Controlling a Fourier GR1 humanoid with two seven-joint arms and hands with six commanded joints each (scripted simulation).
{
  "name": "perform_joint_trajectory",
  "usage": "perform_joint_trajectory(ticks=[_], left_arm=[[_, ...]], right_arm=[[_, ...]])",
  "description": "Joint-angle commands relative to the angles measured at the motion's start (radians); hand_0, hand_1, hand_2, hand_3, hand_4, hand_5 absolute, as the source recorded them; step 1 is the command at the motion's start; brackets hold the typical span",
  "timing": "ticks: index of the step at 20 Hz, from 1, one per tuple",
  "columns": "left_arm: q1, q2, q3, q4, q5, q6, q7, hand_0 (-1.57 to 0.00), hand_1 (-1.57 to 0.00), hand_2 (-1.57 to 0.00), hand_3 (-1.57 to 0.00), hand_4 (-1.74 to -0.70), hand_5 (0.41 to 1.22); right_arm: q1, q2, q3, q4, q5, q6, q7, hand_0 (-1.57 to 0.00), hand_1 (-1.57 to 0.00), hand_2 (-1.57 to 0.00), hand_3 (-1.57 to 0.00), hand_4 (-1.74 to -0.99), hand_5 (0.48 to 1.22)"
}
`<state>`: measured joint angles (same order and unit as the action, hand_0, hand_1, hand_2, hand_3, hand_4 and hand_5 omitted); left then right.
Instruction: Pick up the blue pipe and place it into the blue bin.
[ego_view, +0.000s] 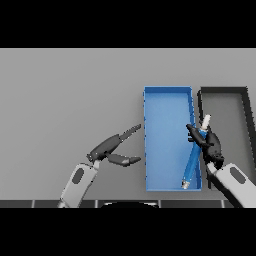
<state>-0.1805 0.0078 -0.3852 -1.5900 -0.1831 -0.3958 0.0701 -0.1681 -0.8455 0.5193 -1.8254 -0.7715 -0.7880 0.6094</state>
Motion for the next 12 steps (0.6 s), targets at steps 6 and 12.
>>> perform_joint_trajectory(ticks=[6, 12], left_arm=[[0.008, -0.009, -0.012, 0.006, -0.01, 0.003, 0.005, 0.0, 0.0, 0.0, 0.0, -0.93, 0.496], [0.004, 0.0, 0.002, 0.013, 0.001, -0.001, -0.012, 0.0, 0.0, 0.0, 0.0, -0.93, 0.497]], right_arm=[[-0.217, -0.231, 0.316, 0.047, -0.084, 0.071, 0.0, -0.12, -0.11, -0.11, -0.03, -1.19, 0.809], [-0.283, -0.242, 0.419, 0.052, -0.096, 0.072, -0.001, -0.03, -0.03, -0.03, -0.01, -1.099, 0.725]])
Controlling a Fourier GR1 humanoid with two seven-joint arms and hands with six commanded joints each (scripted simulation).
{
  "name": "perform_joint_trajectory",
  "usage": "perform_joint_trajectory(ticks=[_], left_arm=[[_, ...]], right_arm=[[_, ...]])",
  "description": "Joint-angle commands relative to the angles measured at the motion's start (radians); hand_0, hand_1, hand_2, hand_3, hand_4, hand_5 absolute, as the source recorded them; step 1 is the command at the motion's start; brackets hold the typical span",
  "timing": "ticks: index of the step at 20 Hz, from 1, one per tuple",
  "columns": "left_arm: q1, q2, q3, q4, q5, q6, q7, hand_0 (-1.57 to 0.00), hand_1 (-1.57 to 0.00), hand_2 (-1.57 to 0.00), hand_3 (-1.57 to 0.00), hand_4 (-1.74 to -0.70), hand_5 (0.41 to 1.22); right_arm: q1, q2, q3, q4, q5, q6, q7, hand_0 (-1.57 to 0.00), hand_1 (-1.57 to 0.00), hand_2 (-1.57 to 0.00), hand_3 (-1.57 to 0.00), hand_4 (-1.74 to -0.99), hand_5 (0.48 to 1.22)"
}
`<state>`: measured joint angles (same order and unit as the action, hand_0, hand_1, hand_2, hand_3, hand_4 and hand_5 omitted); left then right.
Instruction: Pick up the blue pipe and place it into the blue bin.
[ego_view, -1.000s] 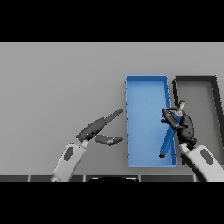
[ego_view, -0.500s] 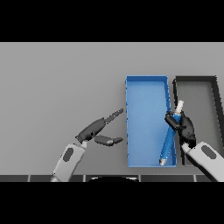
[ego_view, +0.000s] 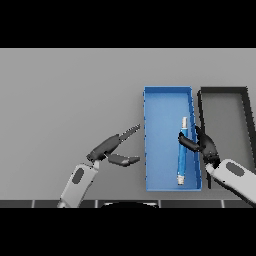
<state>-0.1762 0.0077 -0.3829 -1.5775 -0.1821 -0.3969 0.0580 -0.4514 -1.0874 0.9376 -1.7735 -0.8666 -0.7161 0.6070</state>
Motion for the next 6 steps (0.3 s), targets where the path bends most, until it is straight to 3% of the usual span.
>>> perform_joint_trajectory(ticks=[1, 6], left_arm=[[0.008, -0.004, -0.008, -0.01, 0.0, -0.001, 0.001, 0.0, 0.0, 0.0, 0.0, -0.93, 0.495], [0.003, 0.016, 0.008, -0.021, 0.008, -0.005, 0.007, 0.0, 0.0, 0.0, 0.0, -0.93, 0.495]], right_arm=[[-0.005, -0.001, 0.006, -0.002, -0.001, 0.011, 0.003, -0.02, -0.02, -0.02, -0.01, -1.095, 0.718], [-0.033, -0.014, 0.021, -0.002, -0.008, 0.04, -0.004, -0.02, -0.02, -0.02, 0.0, -1.084, 0.714]])
